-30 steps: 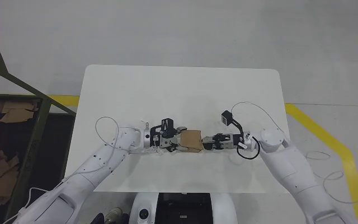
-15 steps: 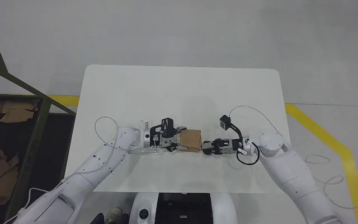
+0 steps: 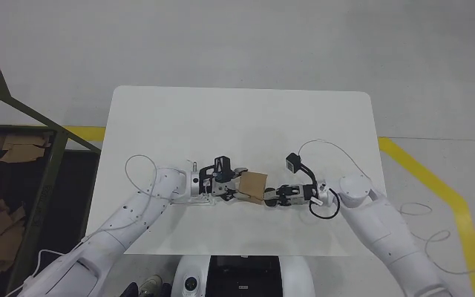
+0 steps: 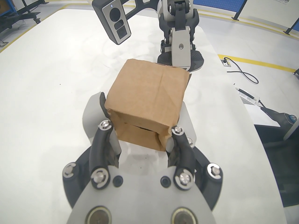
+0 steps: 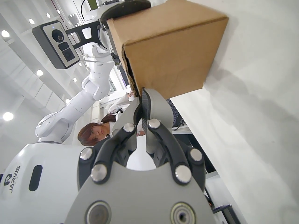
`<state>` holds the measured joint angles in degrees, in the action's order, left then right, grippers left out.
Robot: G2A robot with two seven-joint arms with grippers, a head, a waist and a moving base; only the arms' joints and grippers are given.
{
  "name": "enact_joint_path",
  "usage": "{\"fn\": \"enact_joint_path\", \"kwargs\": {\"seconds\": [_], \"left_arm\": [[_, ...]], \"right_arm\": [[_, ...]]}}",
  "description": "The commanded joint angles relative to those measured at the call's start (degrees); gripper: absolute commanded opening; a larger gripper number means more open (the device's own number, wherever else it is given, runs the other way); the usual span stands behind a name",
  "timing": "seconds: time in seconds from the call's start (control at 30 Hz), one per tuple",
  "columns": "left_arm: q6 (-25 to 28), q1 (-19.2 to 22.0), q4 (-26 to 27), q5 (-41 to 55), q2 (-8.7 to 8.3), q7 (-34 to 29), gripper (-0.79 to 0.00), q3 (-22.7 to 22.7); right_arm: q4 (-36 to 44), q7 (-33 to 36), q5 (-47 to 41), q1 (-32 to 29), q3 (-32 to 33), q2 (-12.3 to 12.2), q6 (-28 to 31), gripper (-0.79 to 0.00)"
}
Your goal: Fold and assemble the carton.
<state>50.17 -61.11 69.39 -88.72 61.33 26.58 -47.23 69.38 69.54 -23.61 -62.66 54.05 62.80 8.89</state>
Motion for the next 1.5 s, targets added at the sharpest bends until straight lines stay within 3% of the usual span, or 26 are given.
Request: {"fn": "enact_joint_path", "kwargs": {"seconds": [0.0, 0.4, 0.47, 0.5, 0.53, 0.83, 1.07, 1.23, 1.47], "left_arm": [[-0.02, 0.01, -0.08, 0.05, 0.00, -0.12, -0.323, -0.05], [-0.20, -0.09, -0.08, -0.04, -0.07, 0.27, -0.302, -0.49], [-0.28, -0.25, 0.18, -0.03, -0.13, 0.49, -0.256, -0.68], [-0.24, -0.42, 0.46, -0.02, -0.19, 0.89, -0.025, -0.80], [-0.04, -0.63, 0.59, -0.01, -0.27, 1.31, 0.000, -0.93], [0.74, -2.87, 3.57, -1.72, -1.35, 6.31, 0.000, -2.63], [-0.77, -5.52, 6.69, -1.32, -3.05, 13.43, 0.000, -7.77], [-1.98, -6.89, 8.49, 1.08, -4.27, 12.53, 0.000, -13.16], [-2.15, -10.34, 11.75, 8.06, -5.70, 6.52, 0.000, -20.70]], "right_arm": [[-0.29, 0.38, -0.55, -0.33, 0.91, -0.24, 0.63, -0.736], [3.20, 0.86, -0.86, -5.03, 7.23, -2.34, 3.35, -0.785], [4.04, 0.65, -0.67, -5.72, 8.04, -2.60, 3.66, -0.785], [4.44, 0.48, -0.67, -6.04, 8.42, -2.71, 3.83, -0.785], [4.80, 0.36, -0.62, -6.32, 8.75, -2.82, 3.93, -0.785], [6.80, -0.45, -0.29, -7.42, 10.62, -3.38, 4.41, -0.785], [7.99, -3.03, 1.03, -7.19, 12.81, -3.79, 6.68, -0.785], [8.57, -7.00, 2.55, -6.70, 14.84, -3.99, 10.19, -0.785], [8.39, -14.11, 7.36, -6.25, 17.48, -4.19, 17.87, -0.785]]}}
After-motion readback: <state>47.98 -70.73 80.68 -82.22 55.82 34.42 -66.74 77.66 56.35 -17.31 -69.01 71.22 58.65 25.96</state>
